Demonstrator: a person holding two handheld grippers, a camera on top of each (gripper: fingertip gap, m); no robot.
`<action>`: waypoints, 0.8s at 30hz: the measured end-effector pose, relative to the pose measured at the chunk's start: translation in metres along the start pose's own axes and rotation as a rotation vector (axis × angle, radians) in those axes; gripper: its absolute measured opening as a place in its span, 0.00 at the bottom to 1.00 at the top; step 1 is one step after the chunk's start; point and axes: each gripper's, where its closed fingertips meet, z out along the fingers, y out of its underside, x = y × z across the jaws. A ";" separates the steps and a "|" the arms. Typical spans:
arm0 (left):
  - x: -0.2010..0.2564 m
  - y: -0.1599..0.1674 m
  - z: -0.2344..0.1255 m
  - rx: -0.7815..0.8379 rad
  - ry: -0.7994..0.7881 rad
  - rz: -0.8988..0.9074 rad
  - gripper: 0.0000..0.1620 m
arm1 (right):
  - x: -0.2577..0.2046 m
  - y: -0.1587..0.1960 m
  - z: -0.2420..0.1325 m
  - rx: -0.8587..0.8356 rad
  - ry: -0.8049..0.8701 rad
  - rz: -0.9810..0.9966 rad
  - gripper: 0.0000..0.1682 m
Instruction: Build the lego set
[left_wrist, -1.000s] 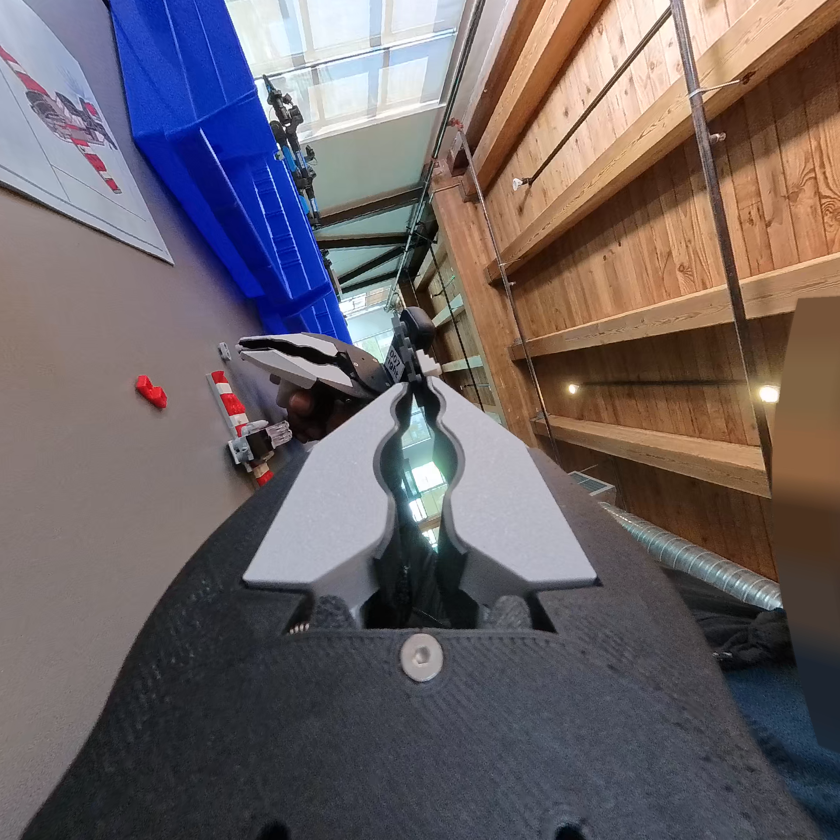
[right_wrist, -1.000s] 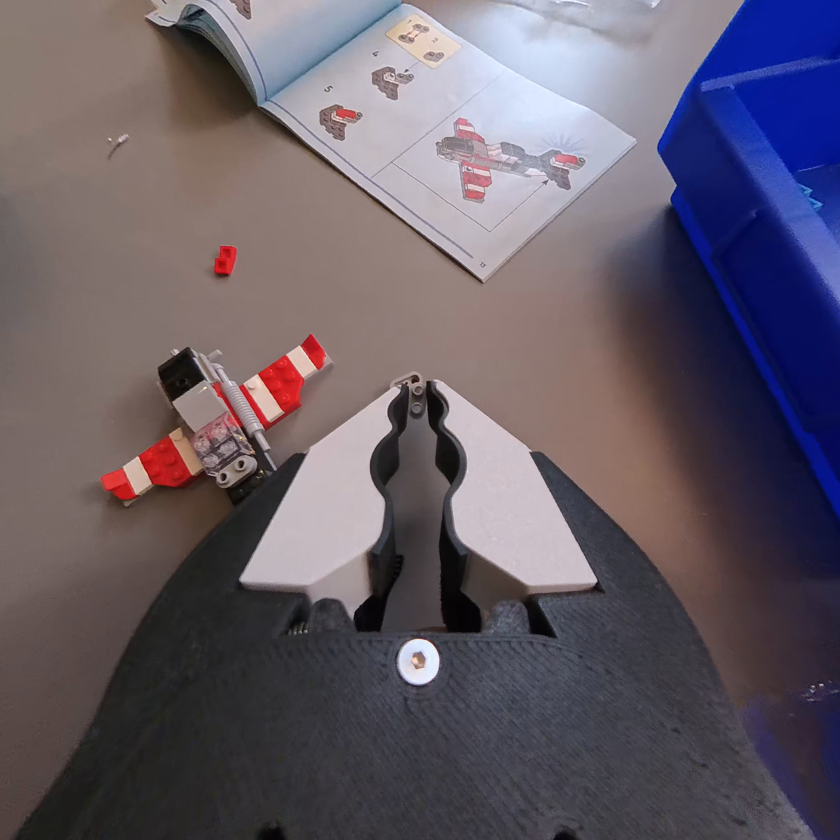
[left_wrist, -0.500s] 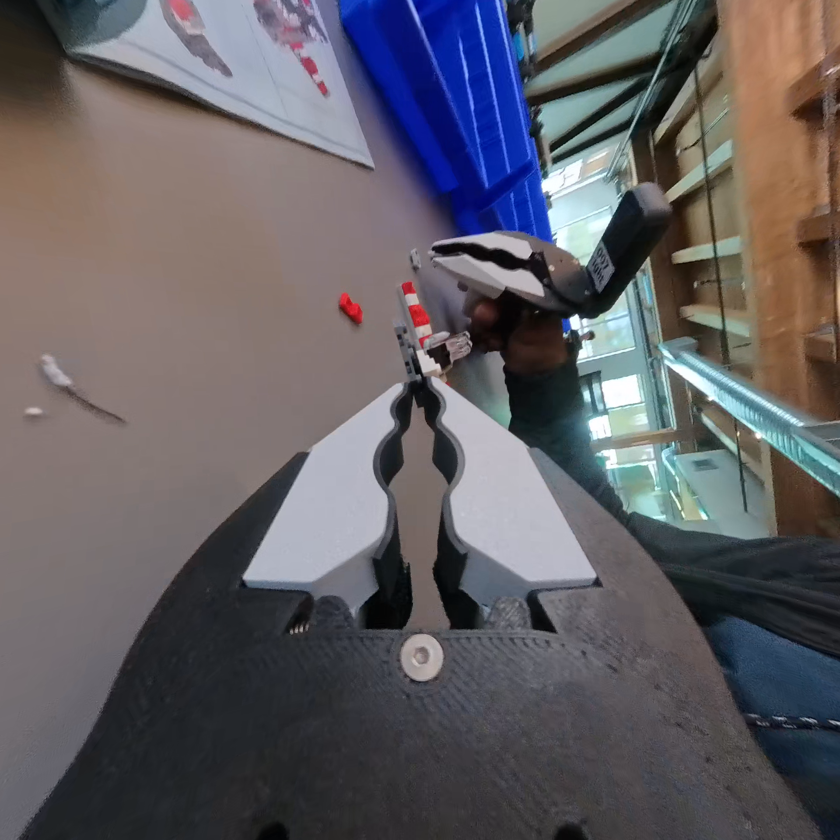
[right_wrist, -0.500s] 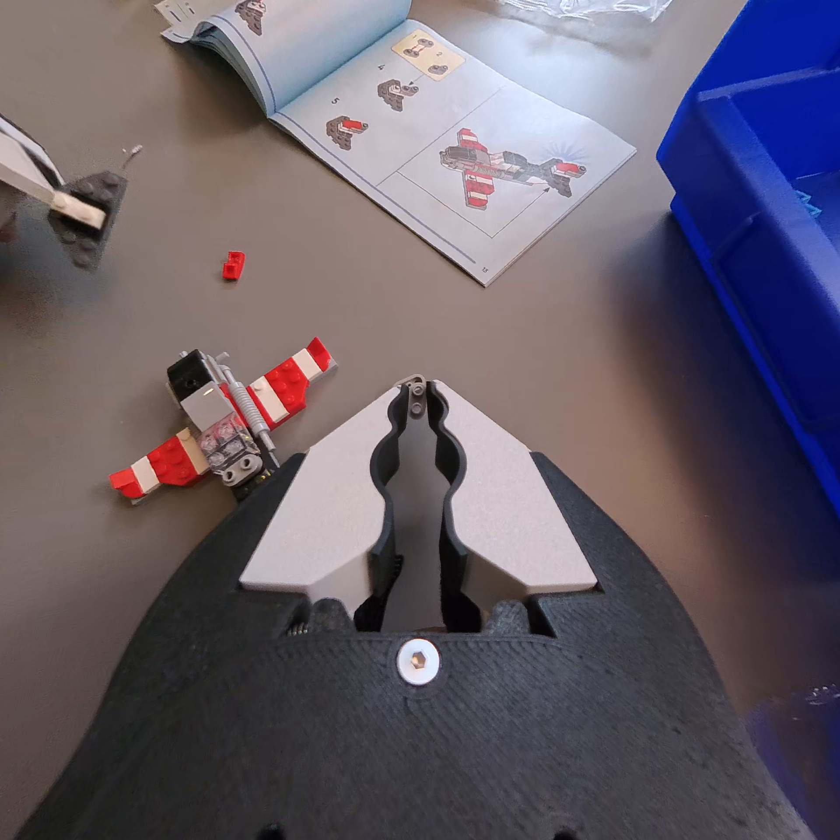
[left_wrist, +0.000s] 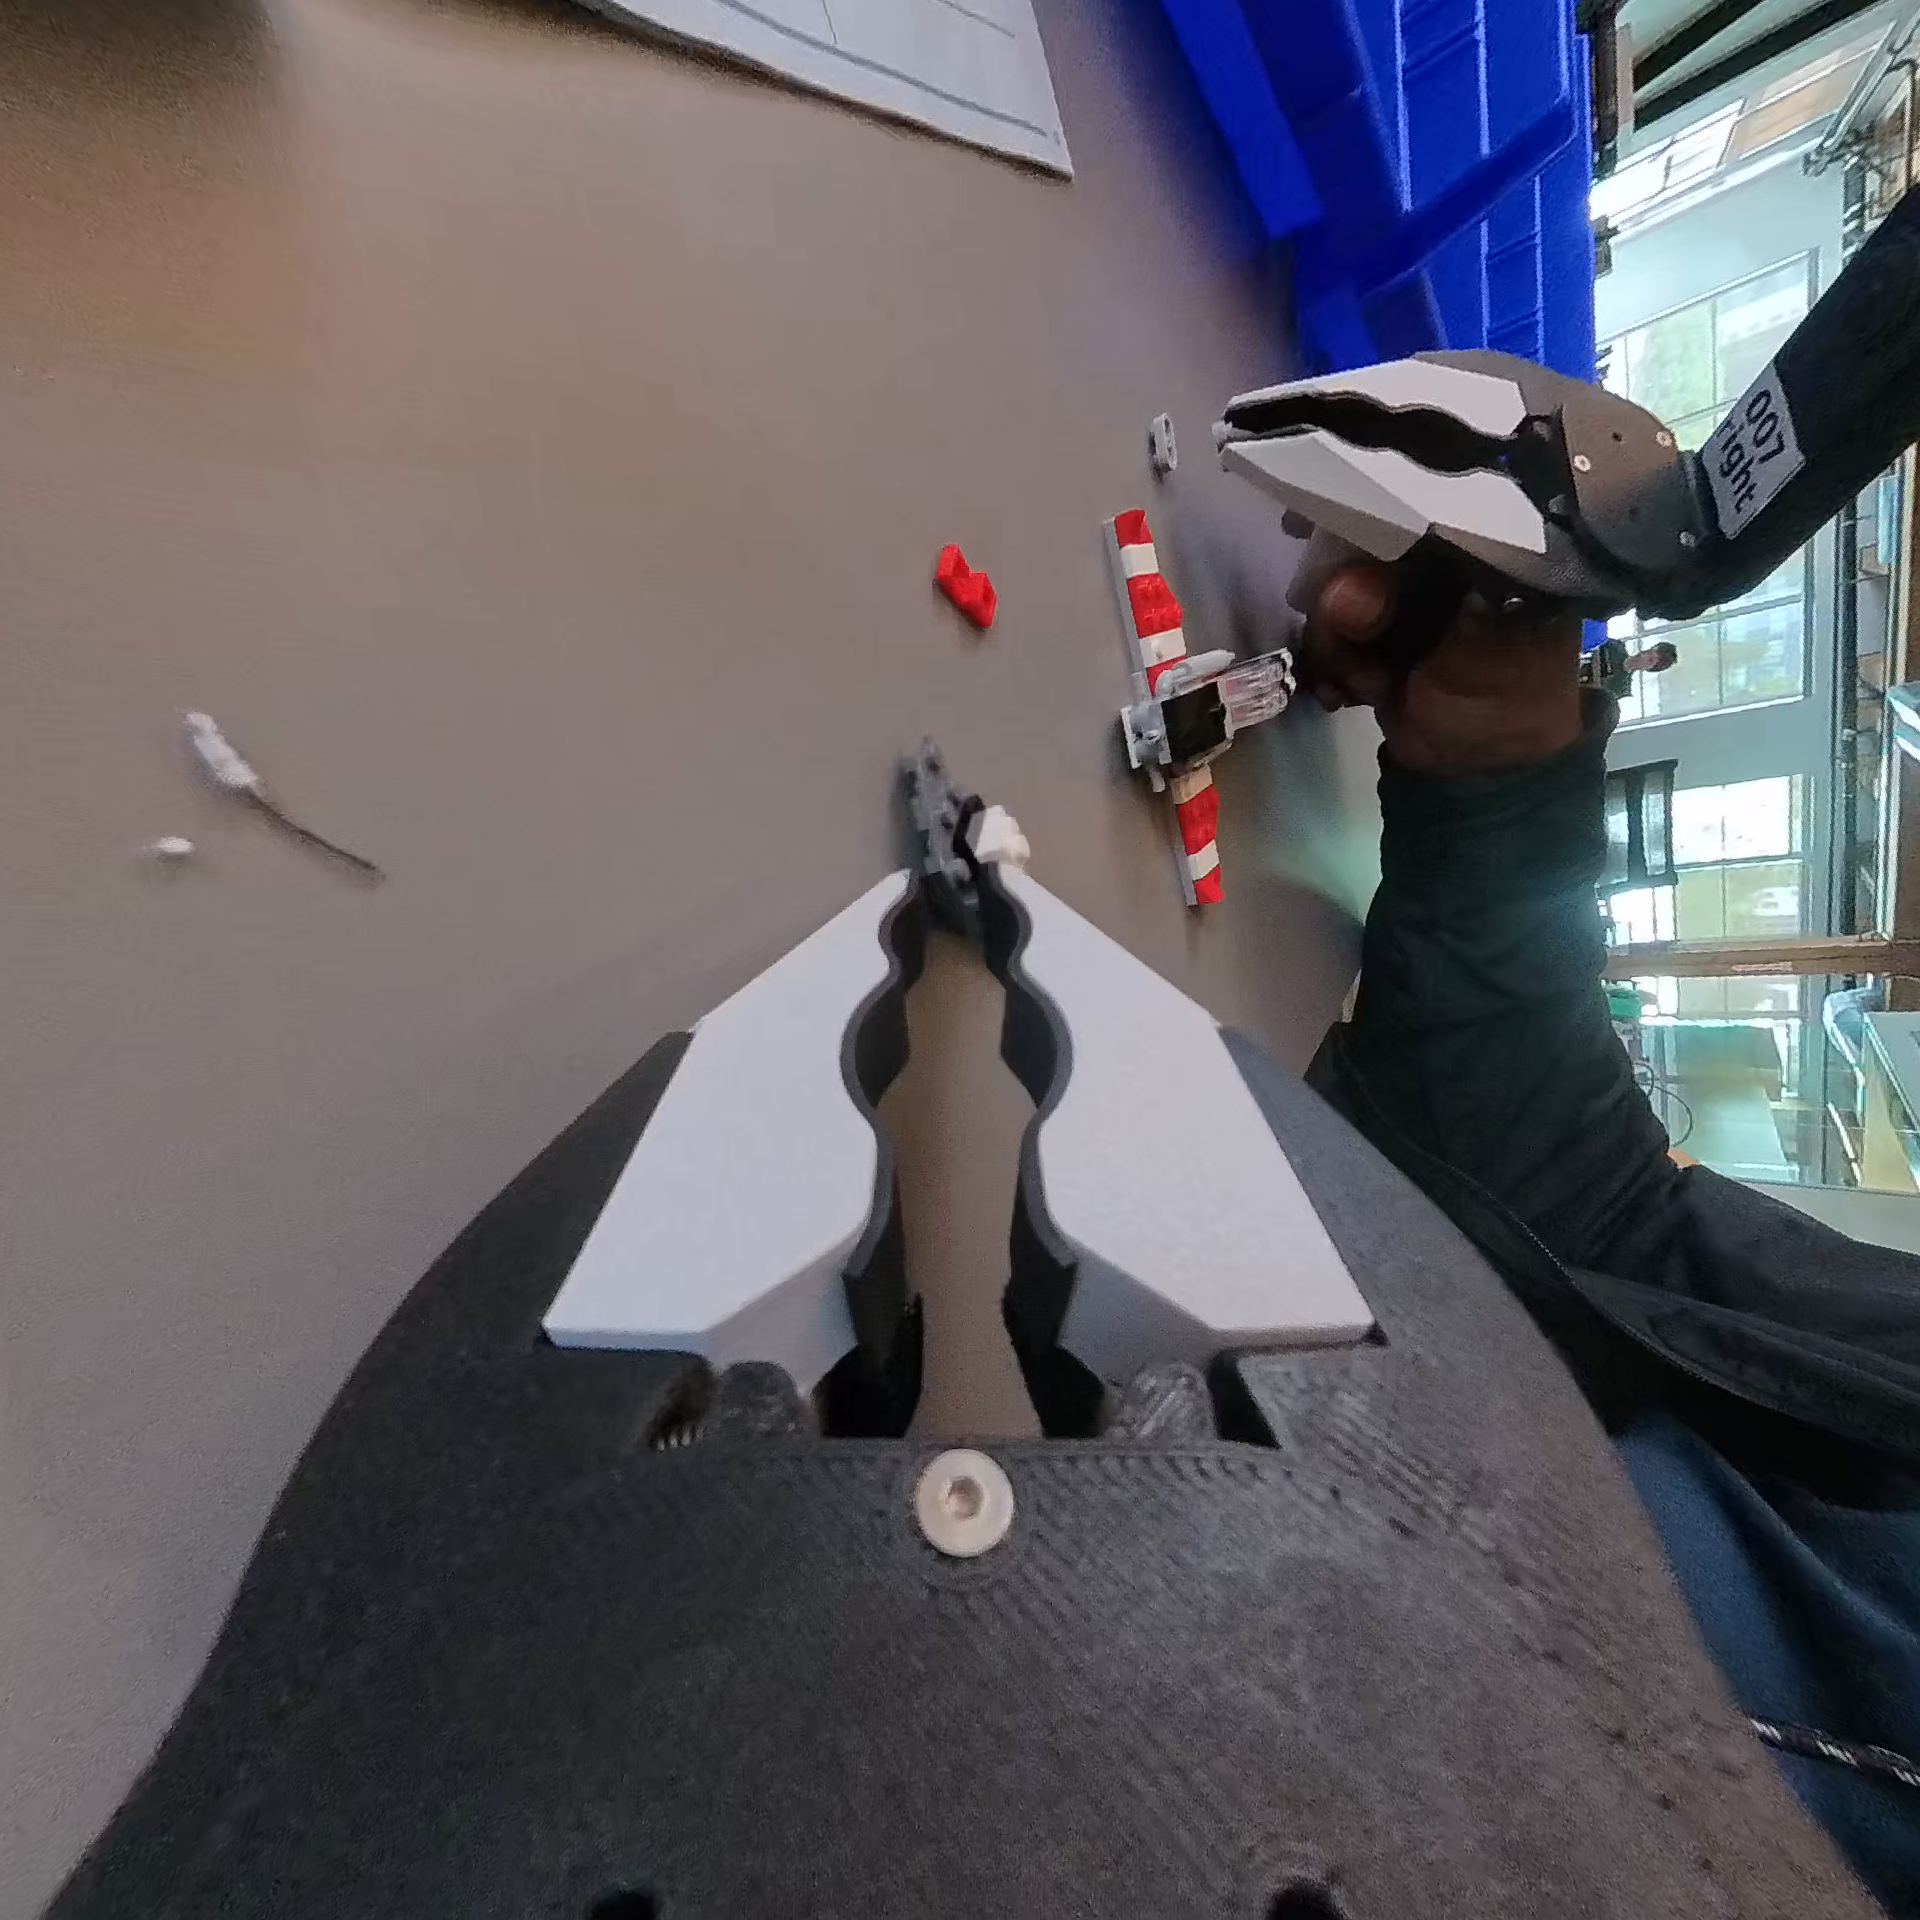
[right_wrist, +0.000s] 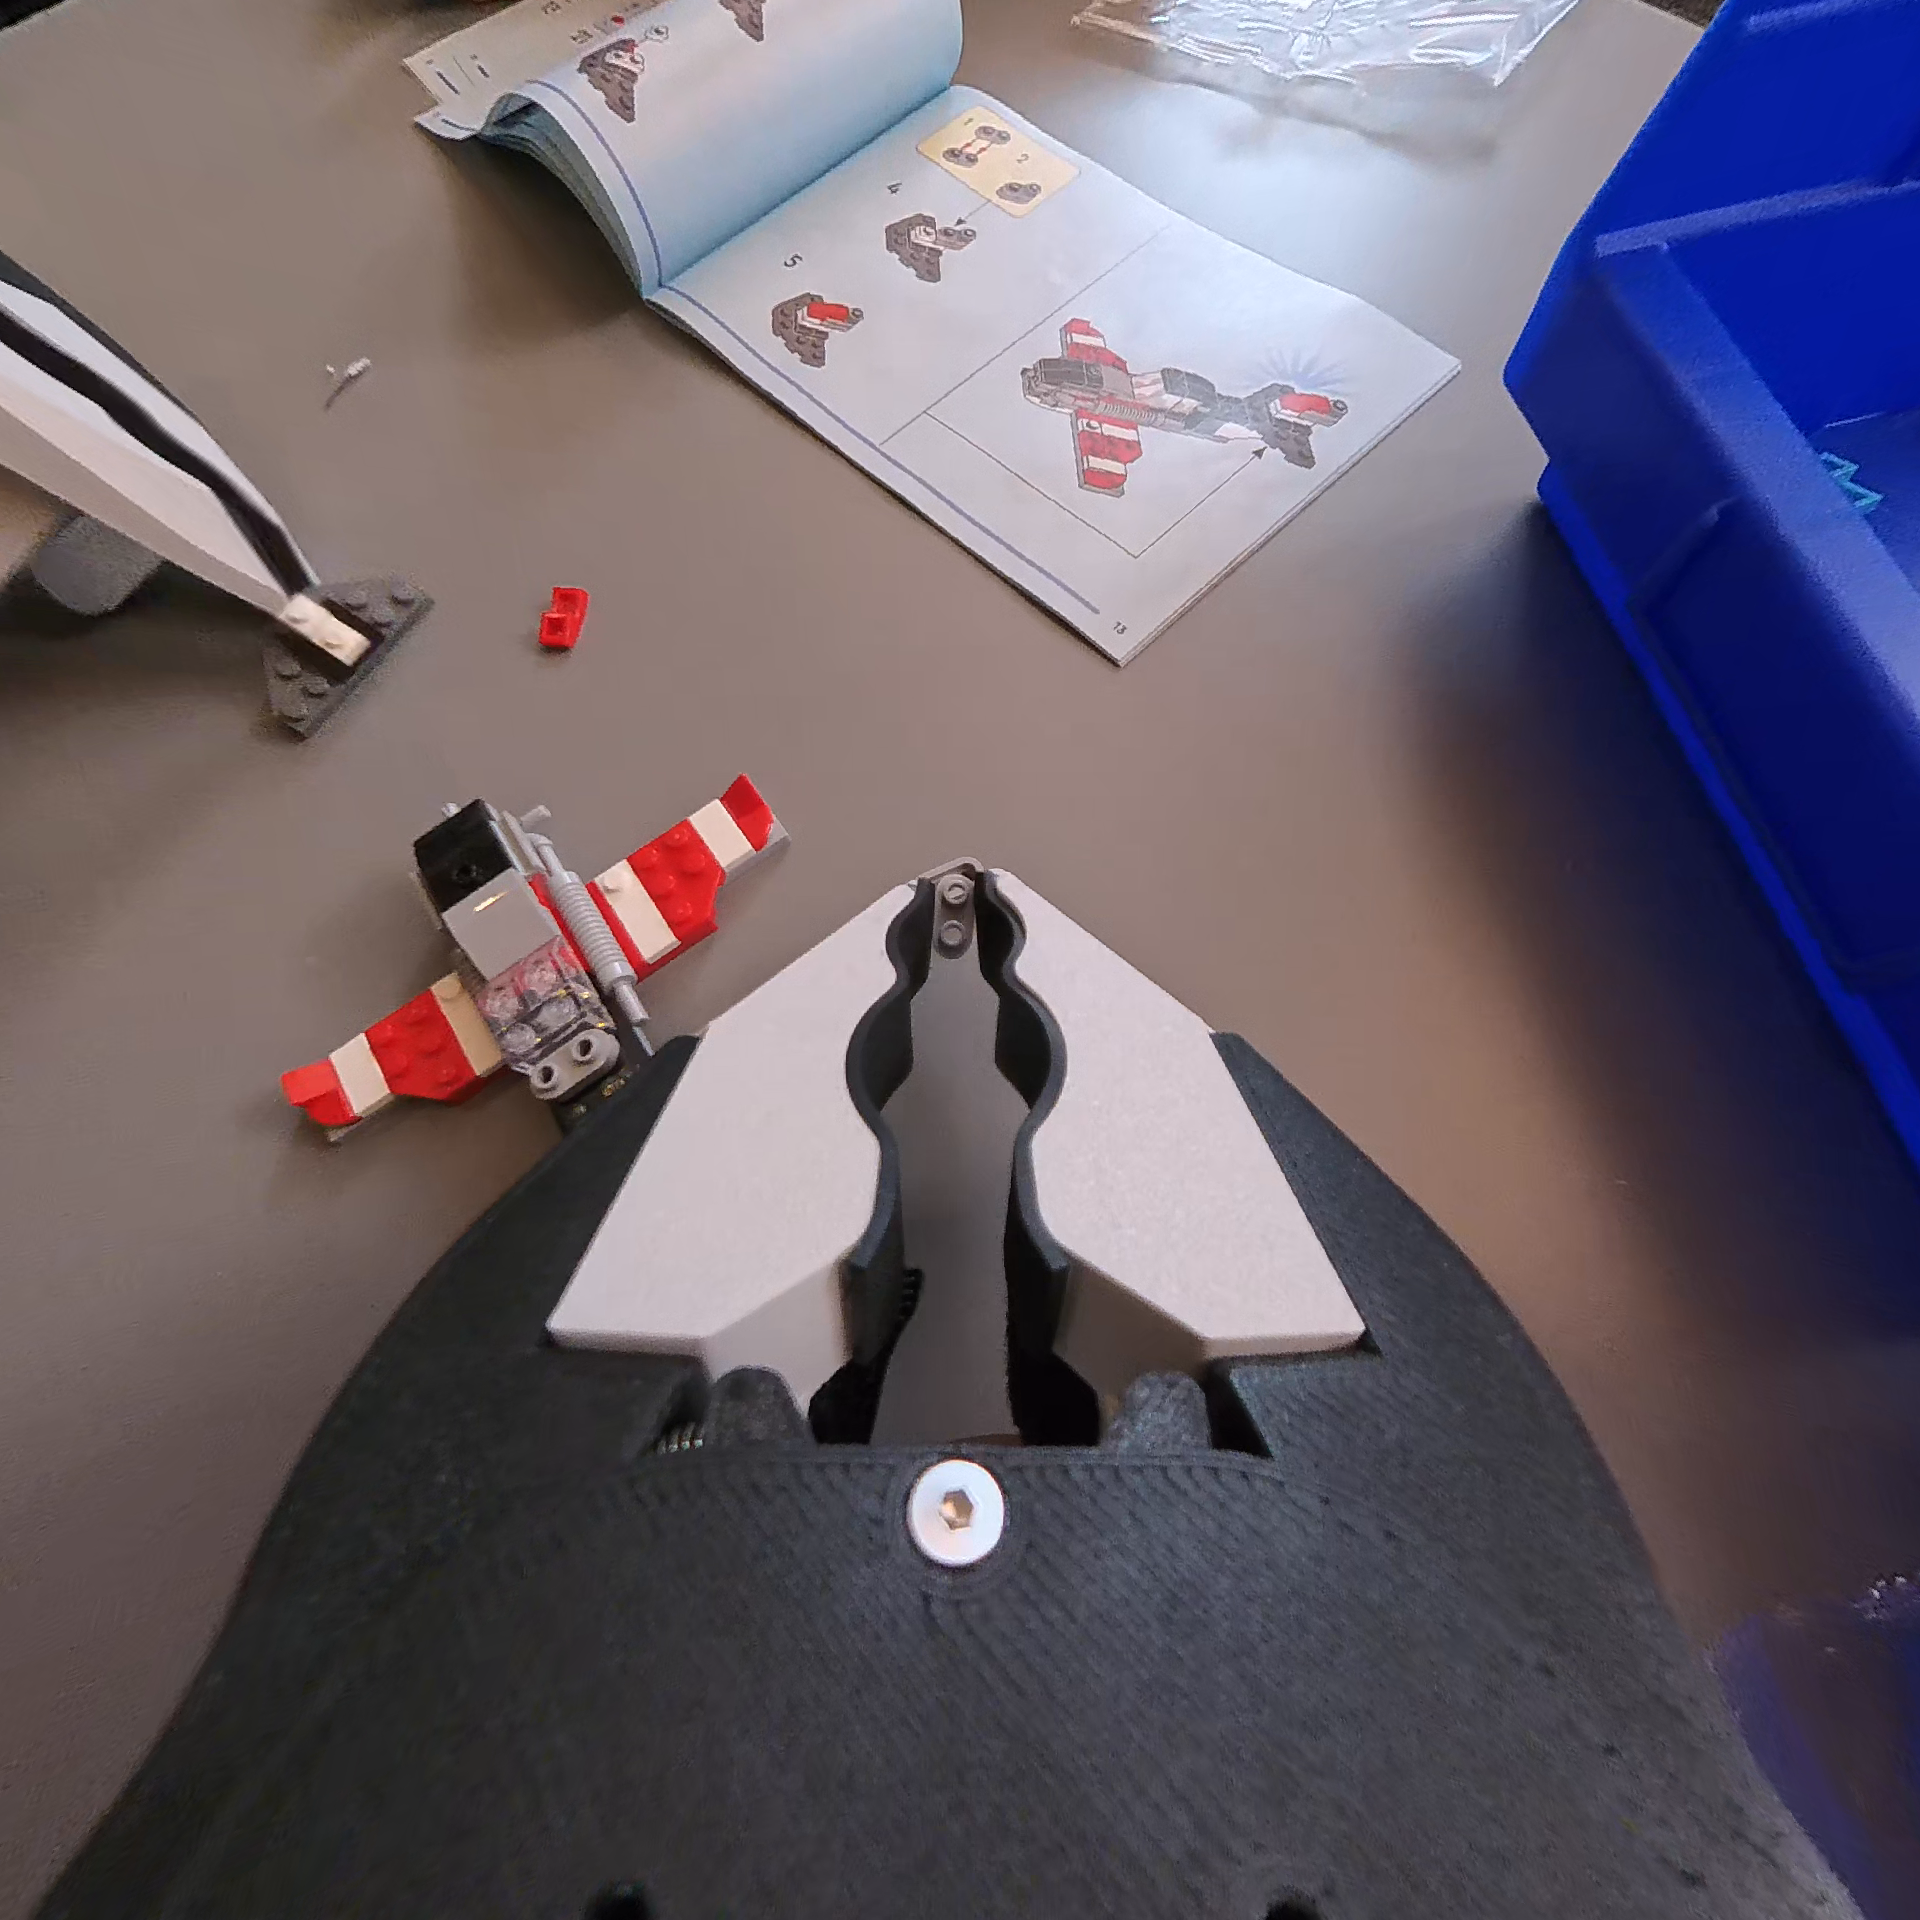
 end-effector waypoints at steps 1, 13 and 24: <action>0.000 -0.001 -0.001 0.007 0.009 -0.005 0.08 | 0.000 0.000 0.000 0.004 -0.001 0.001 0.05; 0.054 -0.055 -0.051 0.350 0.435 -0.101 0.20 | -0.051 -0.043 -0.035 0.220 -0.099 -0.031 0.05; 0.111 -0.034 -0.028 0.209 0.668 -0.086 0.19 | -0.155 -0.098 -0.039 0.324 -0.339 -0.267 0.05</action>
